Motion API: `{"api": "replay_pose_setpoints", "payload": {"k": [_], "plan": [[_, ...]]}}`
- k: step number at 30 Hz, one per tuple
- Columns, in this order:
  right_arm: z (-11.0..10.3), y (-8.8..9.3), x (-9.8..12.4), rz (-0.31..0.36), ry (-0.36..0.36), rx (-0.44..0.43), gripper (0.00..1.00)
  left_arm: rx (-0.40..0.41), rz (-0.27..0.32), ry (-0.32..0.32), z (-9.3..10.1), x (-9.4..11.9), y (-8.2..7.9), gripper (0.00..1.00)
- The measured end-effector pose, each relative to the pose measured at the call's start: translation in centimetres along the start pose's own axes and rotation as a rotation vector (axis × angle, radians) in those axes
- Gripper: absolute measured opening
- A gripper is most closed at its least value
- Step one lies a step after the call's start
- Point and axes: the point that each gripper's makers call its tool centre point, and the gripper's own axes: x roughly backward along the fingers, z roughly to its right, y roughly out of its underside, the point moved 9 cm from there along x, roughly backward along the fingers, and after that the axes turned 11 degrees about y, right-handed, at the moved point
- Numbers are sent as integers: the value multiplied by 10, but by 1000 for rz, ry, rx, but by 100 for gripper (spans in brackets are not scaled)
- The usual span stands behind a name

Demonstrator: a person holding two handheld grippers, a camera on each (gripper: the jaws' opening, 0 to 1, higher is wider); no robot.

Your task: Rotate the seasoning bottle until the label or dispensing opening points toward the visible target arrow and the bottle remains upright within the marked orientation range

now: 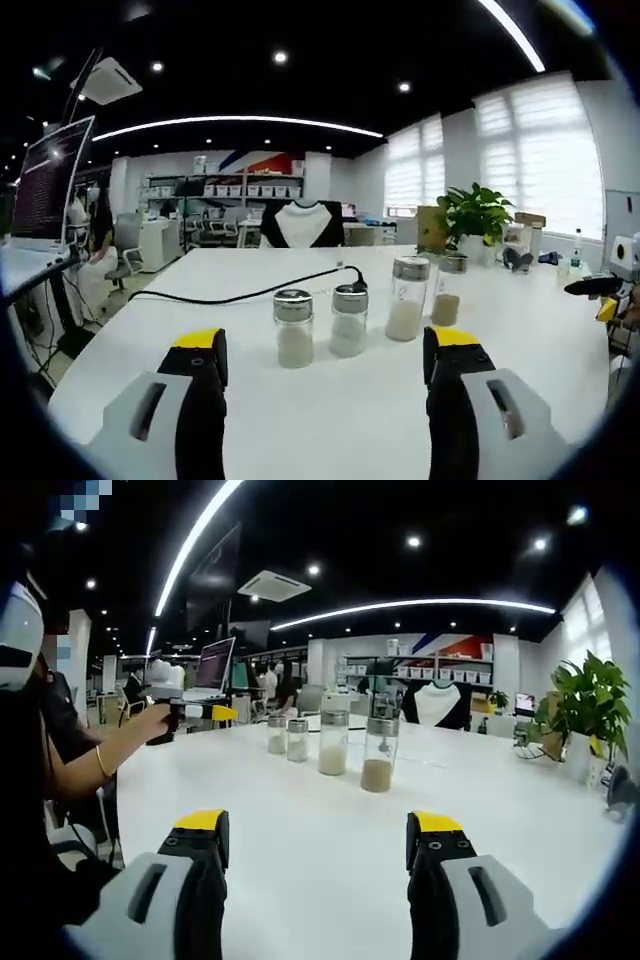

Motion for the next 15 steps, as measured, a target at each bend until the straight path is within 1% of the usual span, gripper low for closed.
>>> {"api": "replay_pose_setpoints", "payload": {"k": [1, 3, 5, 7, 9, 12, 15], "plan": [[-1, -1, 0, 2, -2, 2, 72, -4, -12, -5, -1, -2, -1, 86], [-1, -2, 0, 4, -2, 2, 72, -51, -37, -10, -4, -8, -4, 86], [-2, -3, 1, 0, -1, 5, 72, -51, -44, -8, -8, -15, -6, 86], [-3, -4, 2, -2, 0, 14, 72, -35, -38, -17, -15, -21, -7, 86], [-2, -5, 2, -5, 3, 23, 72, -33, -44, -16, -13, -25, -7, 86], [-1, -6, 2, -9, 14, 32, 72, -45, -59, -36, -20, -32, -8, 86], [0, -6, 2, -11, 21, 33, 72, -77, -91, -67, -27, -39, -7, 85]]}}
